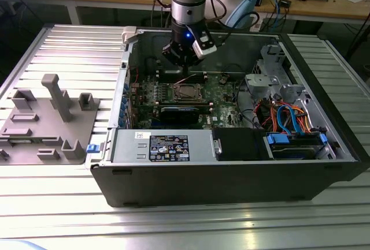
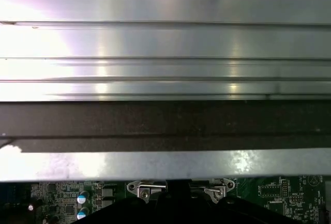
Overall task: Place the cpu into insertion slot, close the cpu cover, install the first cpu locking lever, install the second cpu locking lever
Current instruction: 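Install the first cpu locking lever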
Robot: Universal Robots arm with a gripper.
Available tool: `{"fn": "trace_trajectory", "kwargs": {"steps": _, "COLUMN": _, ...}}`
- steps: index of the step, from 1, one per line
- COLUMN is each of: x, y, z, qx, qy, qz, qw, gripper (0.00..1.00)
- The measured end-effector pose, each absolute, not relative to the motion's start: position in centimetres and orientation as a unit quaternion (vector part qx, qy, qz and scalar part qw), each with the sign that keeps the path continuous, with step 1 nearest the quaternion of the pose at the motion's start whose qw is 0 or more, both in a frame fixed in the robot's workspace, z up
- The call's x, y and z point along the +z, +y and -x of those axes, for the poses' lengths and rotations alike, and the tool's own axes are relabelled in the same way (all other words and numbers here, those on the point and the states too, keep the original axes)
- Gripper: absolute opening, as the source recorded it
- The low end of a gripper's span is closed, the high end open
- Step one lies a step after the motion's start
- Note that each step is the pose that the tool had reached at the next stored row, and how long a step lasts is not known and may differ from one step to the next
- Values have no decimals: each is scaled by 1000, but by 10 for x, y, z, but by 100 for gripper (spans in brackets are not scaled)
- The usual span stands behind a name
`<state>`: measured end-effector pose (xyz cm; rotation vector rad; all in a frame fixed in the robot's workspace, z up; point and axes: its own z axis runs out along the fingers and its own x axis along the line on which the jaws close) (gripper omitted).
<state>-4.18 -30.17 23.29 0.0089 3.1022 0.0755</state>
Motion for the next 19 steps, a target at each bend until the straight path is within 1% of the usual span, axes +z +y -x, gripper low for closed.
{"fn": "trace_trajectory", "kwargs": {"steps": 19, "x": 227, "y": -300, "z": 29, "qx": 24, "qy": 1000, "qz": -3, "qw": 19, "gripper": 11}}
